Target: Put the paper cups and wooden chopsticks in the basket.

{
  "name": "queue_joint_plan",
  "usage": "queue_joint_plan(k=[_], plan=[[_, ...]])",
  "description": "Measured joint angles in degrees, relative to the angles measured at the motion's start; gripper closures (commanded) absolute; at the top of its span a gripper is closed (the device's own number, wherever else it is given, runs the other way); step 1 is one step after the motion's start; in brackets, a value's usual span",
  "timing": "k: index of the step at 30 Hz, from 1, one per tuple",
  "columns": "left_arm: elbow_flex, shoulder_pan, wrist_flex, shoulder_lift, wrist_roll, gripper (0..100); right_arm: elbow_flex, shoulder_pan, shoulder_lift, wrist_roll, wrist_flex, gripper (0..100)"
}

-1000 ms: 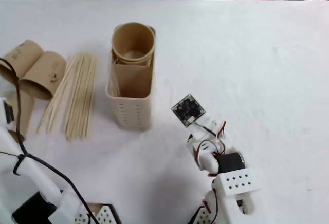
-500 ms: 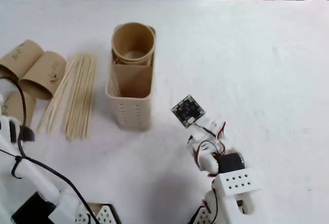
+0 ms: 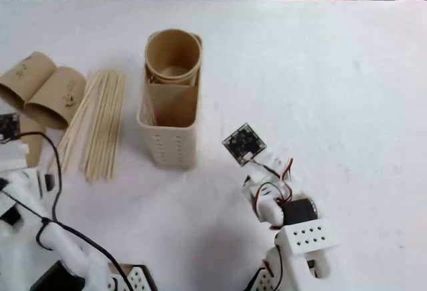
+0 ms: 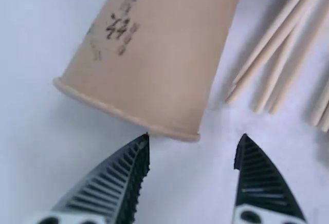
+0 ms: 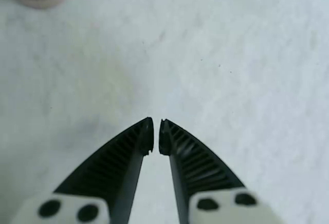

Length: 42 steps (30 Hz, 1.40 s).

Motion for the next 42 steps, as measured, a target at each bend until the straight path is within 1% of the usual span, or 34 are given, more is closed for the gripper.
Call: queue_joint_plan(k=[2, 5, 10, 13, 15, 18, 20, 26, 30, 31, 33, 35, 37, 39, 42], plan=[[2.0, 1.8, -3.6, 0.0, 2.1, 73, 0.0, 0.0, 0.0, 0.0, 0.0, 96.1], [6.7, 4.6, -11.9, 0.0, 4.7, 73, 0.0, 0.0, 0.0, 0.0, 0.0, 96.1], [15.9, 5.9, -32.1, 0.0, 6.4, 74, 0.0, 0.0, 0.0, 0.0, 0.0, 96.1], [20.4, 5.9, -43.0, 0.0, 6.6, 81, 0.0, 0.0, 0.0, 0.0, 0.0, 96.1], [22.4, 5.9, -47.4, 0.0, 6.6, 88, 0.0, 0.0, 0.0, 0.0, 0.0, 96.1], [23.2, 5.9, -49.7, 0.0, 6.6, 95, 0.0, 0.0, 0.0, 0.0, 0.0, 96.1], [23.2, 5.9, -50.3, 0.0, 6.6, 98, 0.0, 0.0, 0.0, 0.0, 0.0, 96.1], [23.2, 5.9, -50.3, 0.0, 6.6, 98, 0.0, 0.0, 0.0, 0.0, 0.0, 96.2], [20.8, 5.9, -50.2, -0.4, 6.6, 98, 0.0, 0.0, 0.0, 0.0, 0.0, 96.2], [20.1, 5.9, -49.6, -1.0, 6.6, 98, 0.0, 0.0, 0.0, 0.0, 0.0, 96.3], [18.2, 5.5, -45.7, -3.7, 6.6, 98, 0.0, 0.0, 0.0, 0.0, 0.0, 96.3], [15.0, 4.5, -38.3, -8.2, 6.6, 98, 0.0, 0.0, 0.0, 0.0, 0.0, 96.4], [10.5, 4.0, -27.8, -14.7, 6.6, 98, 0.0, 0.0, 0.0, 0.0, 0.0, 96.4], [4.3, 4.6, -14.8, -22.2, 6.6, 98, 0.0, 0.0, 0.0, 0.0, 0.0, 96.4], [-7.8, 9.6, 6.2, -34.0, 6.6, 98, 0.0, 0.0, 0.0, 0.0, -1.1, 96.4]])
